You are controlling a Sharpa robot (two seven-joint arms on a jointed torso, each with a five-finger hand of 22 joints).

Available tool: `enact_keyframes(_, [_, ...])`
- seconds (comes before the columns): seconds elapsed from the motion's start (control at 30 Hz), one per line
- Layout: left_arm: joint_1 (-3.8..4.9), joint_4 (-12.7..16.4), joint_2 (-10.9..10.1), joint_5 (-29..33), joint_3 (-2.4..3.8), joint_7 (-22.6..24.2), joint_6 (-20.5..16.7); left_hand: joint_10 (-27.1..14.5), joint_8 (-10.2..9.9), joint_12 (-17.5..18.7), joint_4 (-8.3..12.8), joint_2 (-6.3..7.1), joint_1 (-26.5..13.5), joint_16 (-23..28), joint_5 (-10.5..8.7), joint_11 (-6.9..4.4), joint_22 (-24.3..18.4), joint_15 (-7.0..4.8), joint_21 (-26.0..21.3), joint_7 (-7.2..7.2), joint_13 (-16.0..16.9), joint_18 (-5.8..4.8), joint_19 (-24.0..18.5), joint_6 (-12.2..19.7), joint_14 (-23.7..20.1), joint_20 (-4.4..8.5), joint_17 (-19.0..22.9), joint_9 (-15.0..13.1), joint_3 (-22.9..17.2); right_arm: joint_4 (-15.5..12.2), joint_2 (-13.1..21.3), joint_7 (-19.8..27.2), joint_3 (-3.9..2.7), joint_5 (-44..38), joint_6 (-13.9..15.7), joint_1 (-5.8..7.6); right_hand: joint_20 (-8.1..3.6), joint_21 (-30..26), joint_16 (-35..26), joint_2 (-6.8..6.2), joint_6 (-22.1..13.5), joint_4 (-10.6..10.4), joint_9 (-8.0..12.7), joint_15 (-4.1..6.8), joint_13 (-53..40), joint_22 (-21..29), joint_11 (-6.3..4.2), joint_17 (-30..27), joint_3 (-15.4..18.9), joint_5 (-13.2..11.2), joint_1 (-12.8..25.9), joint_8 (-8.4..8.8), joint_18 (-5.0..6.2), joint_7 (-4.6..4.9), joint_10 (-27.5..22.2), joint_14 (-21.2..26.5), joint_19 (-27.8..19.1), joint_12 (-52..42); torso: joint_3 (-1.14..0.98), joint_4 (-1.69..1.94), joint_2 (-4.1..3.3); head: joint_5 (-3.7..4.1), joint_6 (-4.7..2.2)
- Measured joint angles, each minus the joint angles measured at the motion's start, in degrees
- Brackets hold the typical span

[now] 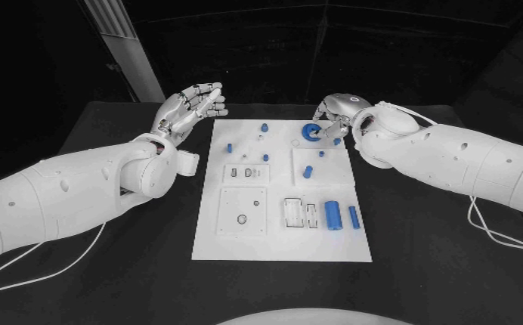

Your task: Assemble the parts on the task board

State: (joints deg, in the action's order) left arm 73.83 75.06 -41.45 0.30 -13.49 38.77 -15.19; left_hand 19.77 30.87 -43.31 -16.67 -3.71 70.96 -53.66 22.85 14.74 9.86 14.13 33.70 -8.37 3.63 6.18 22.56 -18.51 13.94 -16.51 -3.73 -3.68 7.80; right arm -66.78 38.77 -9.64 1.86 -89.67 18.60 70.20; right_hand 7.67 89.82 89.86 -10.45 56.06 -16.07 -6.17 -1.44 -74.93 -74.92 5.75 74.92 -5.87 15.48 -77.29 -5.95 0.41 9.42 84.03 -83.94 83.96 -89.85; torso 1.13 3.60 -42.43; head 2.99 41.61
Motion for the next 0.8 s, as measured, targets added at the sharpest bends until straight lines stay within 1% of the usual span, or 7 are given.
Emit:
enact_keyframes(0.07, [0.0,0.0,0.0,0.0,0.0,0.0,0.0,0.0,0.0,0.0,0.0,0.0,0.0,0.0,0.0,0.0,0.0,0.0,0.0,0.0,0.0,0.0,0.0,0.0,0.0,0.0,0.0,0.0,0.0,0.1,-0.1,-0.3,0.0,-0.1,-0.4,0.0,0.0,0.0,0.0,-0.04,0.0,0.0,0.0,0.0,0.0,0.0,0.0,0.0,0.0,0.0,0.0,0.31,0.0,0.0,0.0,0.0,0.0,0.0,0.01,0.0,0.01,0.11,-0.1])
enact_keyframes(0.1, [0.0,0.0,0.0,0.0,0.0,0.0,0.0,0.0,0.0,0.0,0.0,0.0,0.0,0.0,0.0,0.0,0.0,0.0,0.0,0.0,0.0,0.0,0.0,0.0,0.0,0.0,0.0,0.0,0.0,0.1,-0.1,-0.4,0.0,-0.1,-0.6,0.0,0.0,0.0,0.0,-0.31,0.0,0.0,0.0,0.0,0.0,0.0,0.0,0.0,0.0,0.0,-0.3,0.33,0.0,0.0,0.0,0.0,0.0,0.0,0.01,0.0,0.01,0.14,-0.13])
enact_keyframes(0.27, [0.0,0.0,-0.1,0.0,0.0,0.0,0.0,0.0,0.0,0.0,0.0,0.0,0.0,0.0,0.0,0.0,0.0,0.0,0.0,0.0,0.0,0.0,0.0,0.0,0.0,0.0,0.0,0.0,0.0,0.4,-0.3,-1.0,0.0,-0.3,-1.4,0.0,0.0,0.0,0.0,-0.31,-0.2,-0.2,0.1,0.0,0.0,0.0,0.0,0.0,-0.2,0.0,-0.3,0.34,0.01,0.2,0.0,0.0,0.0,0.0,0.01,0.0,0.03,0.2,-0.17])
enact_keyframes(0.4, [0.0,0.0,-0.1,0.0,0.0,0.0,0.0,0.0,0.0,0.0,0.0,0.0,0.0,0.0,0.0,0.0,0.0,0.0,0.0,0.0,0.0,0.0,0.0,0.0,0.0,0.0,0.0,0.0,0.0,0.7,-0.5,-1.5,0.0,-0.4,-2.0,0.0,0.0,0.0,0.0,0.14,-0.2,-0.2,0.1,0.0,0.0,0.0,0.0,0.0,-0.2,-0.1,-0.8,0.34,0.0,0.2,0.0,0.0,0.0,0.0,0.01,0.0,0.03,0.31,-0.07])
enact_keyframes(0.57, [0.0,0.0,0.0,0.0,0.0,0.0,0.0,0.0,0.0,0.0,0.0,0.0,0.0,0.0,0.24,0.0,0.0,0.0,0.0,0.0,0.0,0.0,0.0,0.0,0.0,0.0,0.0,0.0,0.0,0.8,-0.8,-2.1,0.0,-0.5,-2.9,0.0,0.0,0.0,0.0,0.38,-0.2,-0.2,0.1,0.0,0.0,0.0,0.0,0.0,-0.4,-1.0,-1.0,0.62,0.01,0.2,0.0,0.0,0.0,0.0,0.01,0.0,0.02,0.33,-0.07])
enact_keyframes(0.67, [0.0,0.0,0.0,0.0,0.0,0.0,0.0,0.0,0.0,0.0,0.0,0.0,0.0,0.0,0.27,0.0,0.0,0.0,0.0,0.0,0.0,0.0,0.0,0.0,0.0,0.0,0.0,0.0,0.0,0.8,-0.9,-2.4,-0.01,-0.5,-3.3,0.0,0.0,0.0,0.0,0.68,-0.2,-0.1,0.1,0.0,0.0,0.0,0.0,0.0,-0.5,-1.3,-1.3,0.64,0.01,0.2,0.0,0.0,0.0,0.0,0.01,0.01,0.01,0.33,0.03])
enact_keyframes(0.8, [0.0,0.0,0.0,0.0,0.0,0.0,0.0,0.0,0.0,0.0,0.0,0.0,0.0,0.0,0.27,0.0,0.0,0.0,0.0,0.0,0.0,0.0,0.0,0.0,0.0,0.0,0.0,0.0,0.0,0.8,-1.2,-2.8,-0.05,-0.6,-3.7,0.04,0.0,0.0,0.0,2.13,-0.1,0.1,0.1,0.0,0.0,0.0,0.0,0.0,-1.1,-1.3,-1.5,0.64,0.01,0.1,0.0,0.0,0.0,0.0,-0.01,0.03,0.0,0.26,0.12])
